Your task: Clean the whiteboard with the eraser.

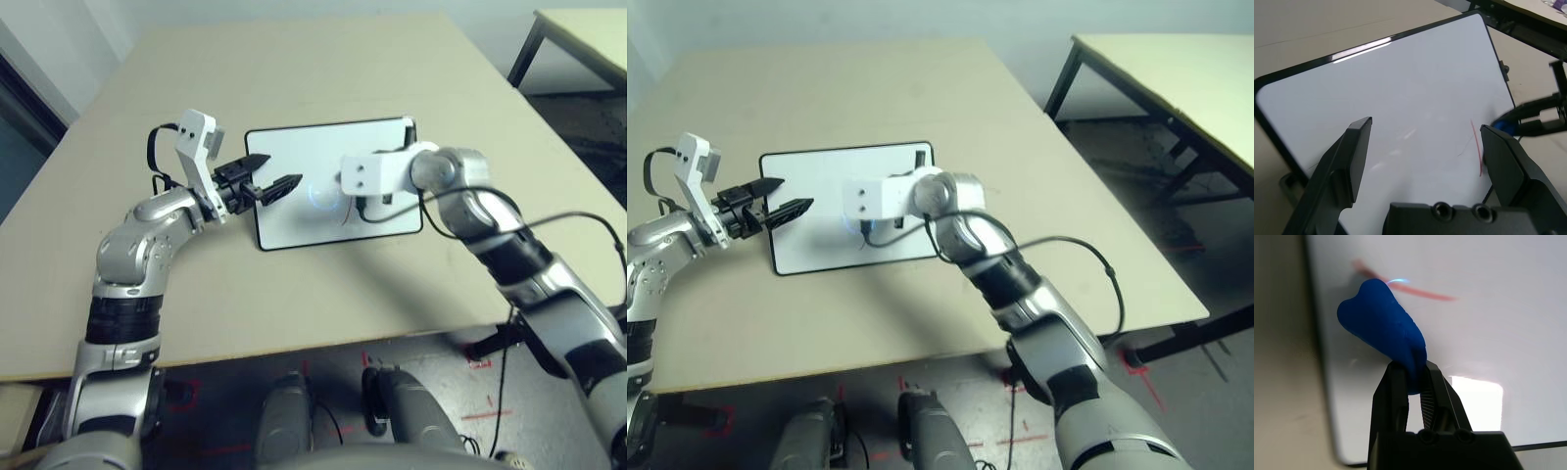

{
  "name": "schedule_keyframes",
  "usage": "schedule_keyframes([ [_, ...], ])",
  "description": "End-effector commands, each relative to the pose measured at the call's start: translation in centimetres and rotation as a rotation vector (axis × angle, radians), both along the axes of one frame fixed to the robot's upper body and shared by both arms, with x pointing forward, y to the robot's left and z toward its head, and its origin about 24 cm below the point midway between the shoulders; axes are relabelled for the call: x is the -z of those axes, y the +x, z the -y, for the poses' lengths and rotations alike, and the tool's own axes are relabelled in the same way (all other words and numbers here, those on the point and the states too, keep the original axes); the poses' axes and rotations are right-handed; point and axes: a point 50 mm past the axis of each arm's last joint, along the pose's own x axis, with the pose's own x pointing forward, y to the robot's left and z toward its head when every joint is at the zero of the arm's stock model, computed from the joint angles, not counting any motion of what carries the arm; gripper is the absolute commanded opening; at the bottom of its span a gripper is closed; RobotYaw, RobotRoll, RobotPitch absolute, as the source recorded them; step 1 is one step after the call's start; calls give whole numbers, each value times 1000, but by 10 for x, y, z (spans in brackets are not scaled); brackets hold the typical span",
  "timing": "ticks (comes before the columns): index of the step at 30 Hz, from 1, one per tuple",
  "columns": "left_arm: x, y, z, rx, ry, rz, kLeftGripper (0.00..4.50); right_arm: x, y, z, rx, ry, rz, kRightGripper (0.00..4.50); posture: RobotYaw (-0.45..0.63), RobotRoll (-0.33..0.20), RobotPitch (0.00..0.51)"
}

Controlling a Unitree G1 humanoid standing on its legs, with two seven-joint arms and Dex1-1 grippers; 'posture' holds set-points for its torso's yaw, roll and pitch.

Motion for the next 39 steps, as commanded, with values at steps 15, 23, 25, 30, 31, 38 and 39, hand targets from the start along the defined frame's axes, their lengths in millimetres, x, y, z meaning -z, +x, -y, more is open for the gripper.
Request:
schedule_keyframes([
  [15,1,-3,5,24,3,-16,4500,-28,17,-22,-3,48,91,315,-57,0,132],
  [23,1,-2,5,24,0,-16,4500,-14,8,-12,-9,-14,54,315,-58,0,134],
  [25,1,-2,6,24,-1,-17,4500,-18,17,-11,19,-7,76,315,-59,0,134],
  [30,1,-2,6,25,-3,-17,4500,-36,44,-10,97,33,160,315,-57,0,131],
  [31,1,-2,6,26,-4,-16,4500,-35,46,-9,100,30,160,315,-57,0,131],
  [38,2,-2,5,23,-3,-16,4500,-5,15,-6,12,-31,59,315,-55,0,130],
  [39,2,-2,5,23,-3,-17,4500,-3,9,-6,-3,-38,47,315,-55,0,130],
])
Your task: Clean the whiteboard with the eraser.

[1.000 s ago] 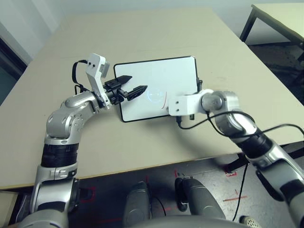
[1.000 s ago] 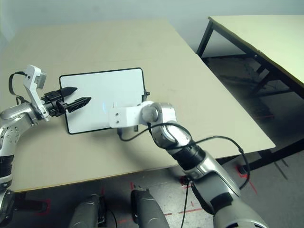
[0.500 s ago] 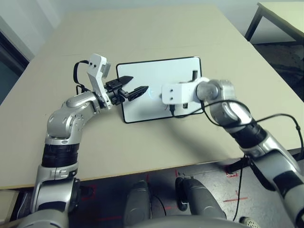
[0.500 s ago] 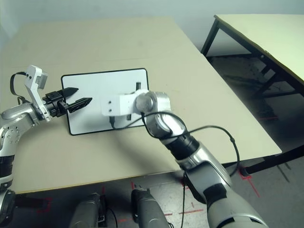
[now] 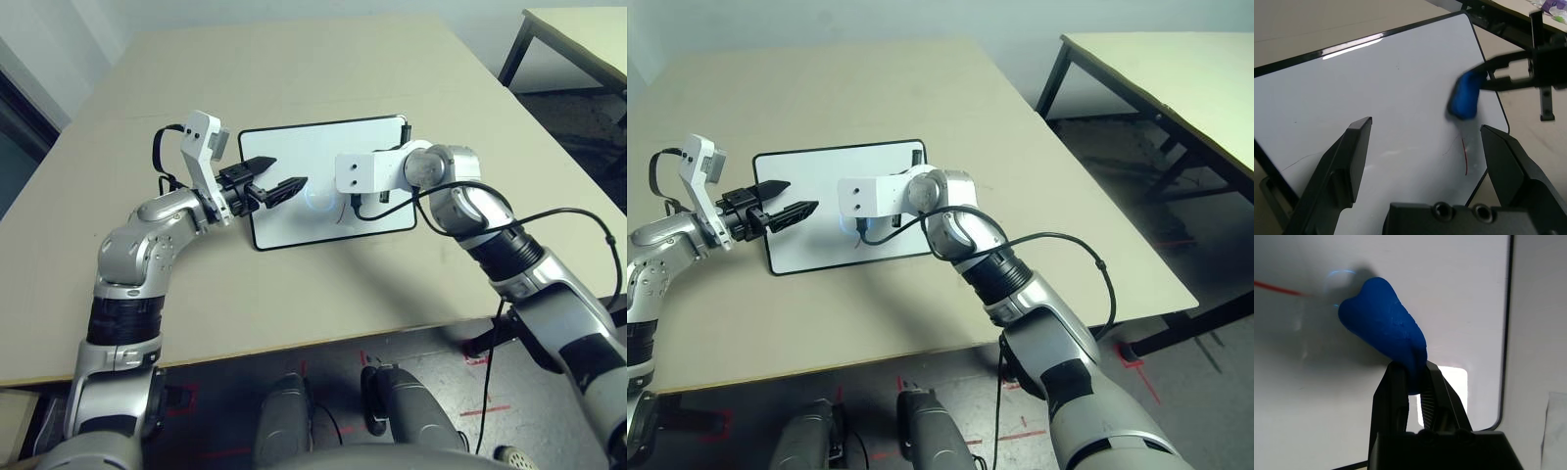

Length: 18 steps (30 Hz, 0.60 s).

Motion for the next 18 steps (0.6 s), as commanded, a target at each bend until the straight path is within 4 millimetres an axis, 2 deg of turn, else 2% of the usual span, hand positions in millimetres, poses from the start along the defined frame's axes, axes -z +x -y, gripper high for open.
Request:
schedule_keyframes([
  [1,1,-1,1,7,12,-1,4500,22,-19,-1,-43,-69,-94,315,-55,0,130],
  [5,1,-1,0,9,13,-1,4500,23,-23,-2,-53,-72,-105,315,-55,0,130],
  [8,1,-1,1,10,12,0,4500,19,-17,-5,-39,-55,-90,315,-55,0,132],
  [12,1,-1,0,9,14,-1,4500,-5,4,-10,15,10,-14,314,-55,0,134],
  [14,1,-1,0,8,14,-2,4500,-11,8,-12,22,27,3,314,-56,0,134],
  [16,2,-1,1,9,14,-3,4500,-9,7,-13,11,20,-2,314,-55,0,134],
  [18,2,-1,1,8,11,-2,4500,-1,-3,-16,-27,0,-33,314,-54,0,134],
])
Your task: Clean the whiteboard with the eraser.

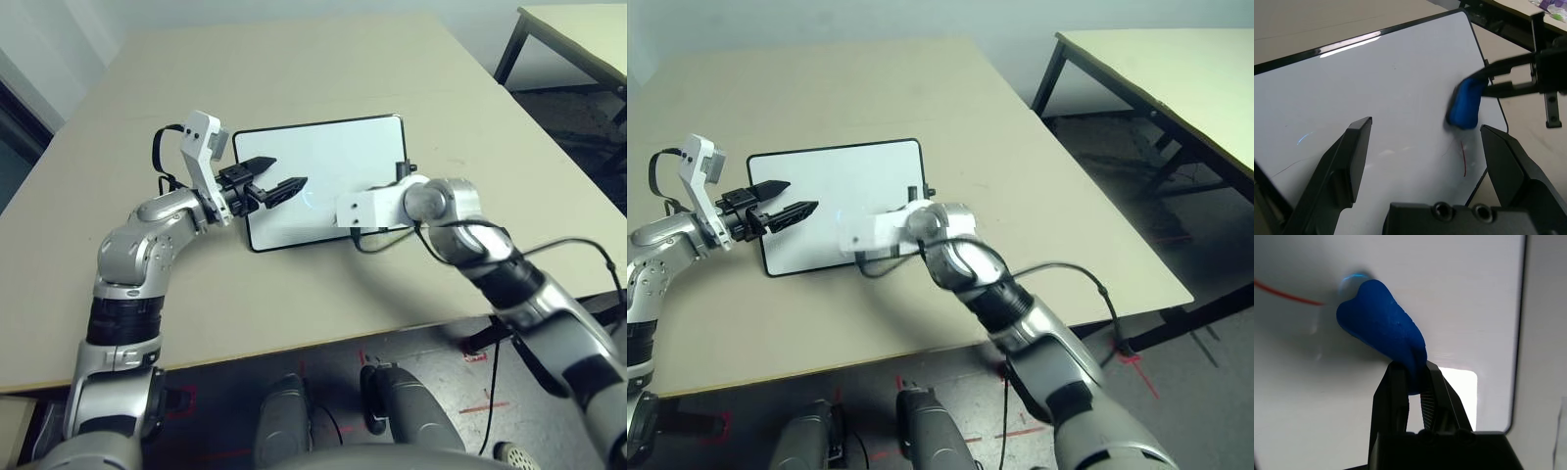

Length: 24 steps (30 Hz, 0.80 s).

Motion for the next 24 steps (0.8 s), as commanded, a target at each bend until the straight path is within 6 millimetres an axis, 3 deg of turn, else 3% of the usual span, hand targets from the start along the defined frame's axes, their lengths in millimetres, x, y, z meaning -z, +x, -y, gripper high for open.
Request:
schedule_keyframes([
  [1,2,-1,1,2,10,-1,4500,21,-16,-4,-58,-33,-78,314,-54,0,134],
  [4,2,-2,1,0,8,-1,4500,36,-33,-2,-103,-73,-126,314,-53,0,137],
  [8,2,-2,0,-4,8,-1,4500,41,-39,0,-113,-90,-147,314,-52,0,139],
  [19,2,-2,1,-5,6,-1,4500,6,8,-1,19,-8,-21,313,-54,0,139],
  [24,2,-2,1,-6,4,2,4500,25,-14,-3,-52,-59,-93,313,-52,0,138],
])
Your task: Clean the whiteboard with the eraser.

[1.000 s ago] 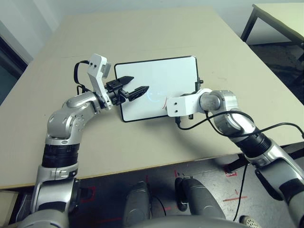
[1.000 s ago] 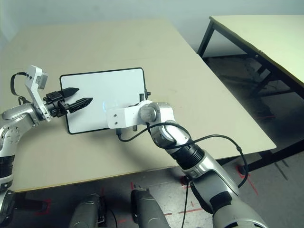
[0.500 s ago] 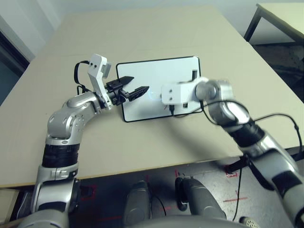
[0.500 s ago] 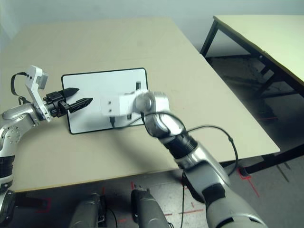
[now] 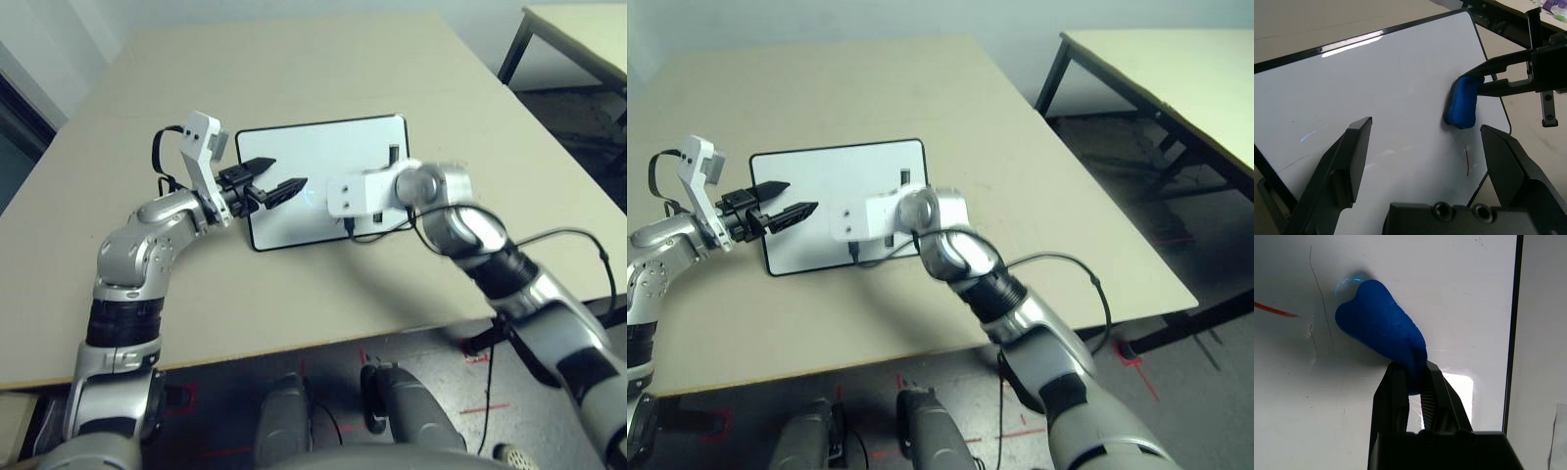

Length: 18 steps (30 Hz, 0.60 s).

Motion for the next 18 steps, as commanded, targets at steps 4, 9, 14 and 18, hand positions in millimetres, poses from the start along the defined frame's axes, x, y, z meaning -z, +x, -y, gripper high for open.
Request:
schedule_keyframes([
  [4,2,-1,0,-1,4,-2,4500,38,-31,5,-67,-84,-145,313,-52,0,140],
  [9,2,-1,0,-1,6,-2,4500,34,-23,6,-37,-69,-135,313,-54,0,142],
  [14,1,-1,-1,-1,8,-3,4500,12,-2,1,14,-7,-62,313,-54,0,142],
  [18,0,-1,-2,-2,9,1,4500,5,5,0,25,-5,-30,313,-50,0,139],
])
